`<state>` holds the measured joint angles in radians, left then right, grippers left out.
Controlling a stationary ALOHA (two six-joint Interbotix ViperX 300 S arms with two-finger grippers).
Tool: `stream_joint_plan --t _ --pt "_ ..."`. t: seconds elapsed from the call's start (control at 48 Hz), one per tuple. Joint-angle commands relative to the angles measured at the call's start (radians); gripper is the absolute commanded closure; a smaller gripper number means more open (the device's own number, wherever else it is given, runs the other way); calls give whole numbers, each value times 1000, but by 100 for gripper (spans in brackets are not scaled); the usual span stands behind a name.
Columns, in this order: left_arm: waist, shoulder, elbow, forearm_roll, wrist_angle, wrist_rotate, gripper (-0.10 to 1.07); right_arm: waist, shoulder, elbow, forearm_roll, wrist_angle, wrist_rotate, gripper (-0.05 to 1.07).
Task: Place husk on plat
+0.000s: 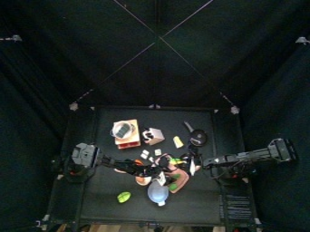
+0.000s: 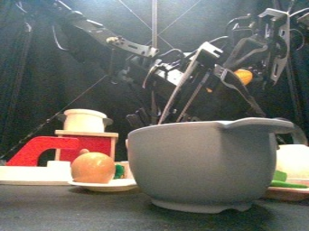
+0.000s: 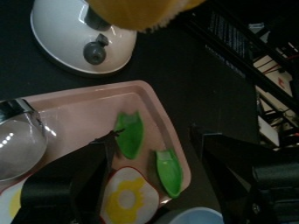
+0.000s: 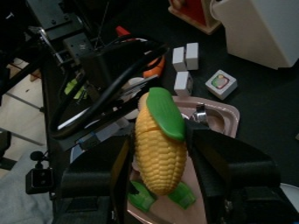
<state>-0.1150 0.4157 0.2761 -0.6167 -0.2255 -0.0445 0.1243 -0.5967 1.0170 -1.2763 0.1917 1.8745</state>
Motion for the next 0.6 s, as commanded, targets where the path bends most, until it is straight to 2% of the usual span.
stream_joint_plan --t 0.0,0.583 --pt "5 -8 -28 15 -3 0 -1 2 -6 -8 -2 -2 0 33" --pt "3 -37 12 55 -58 2 -1 2 -6 -5 0 0 2 33"
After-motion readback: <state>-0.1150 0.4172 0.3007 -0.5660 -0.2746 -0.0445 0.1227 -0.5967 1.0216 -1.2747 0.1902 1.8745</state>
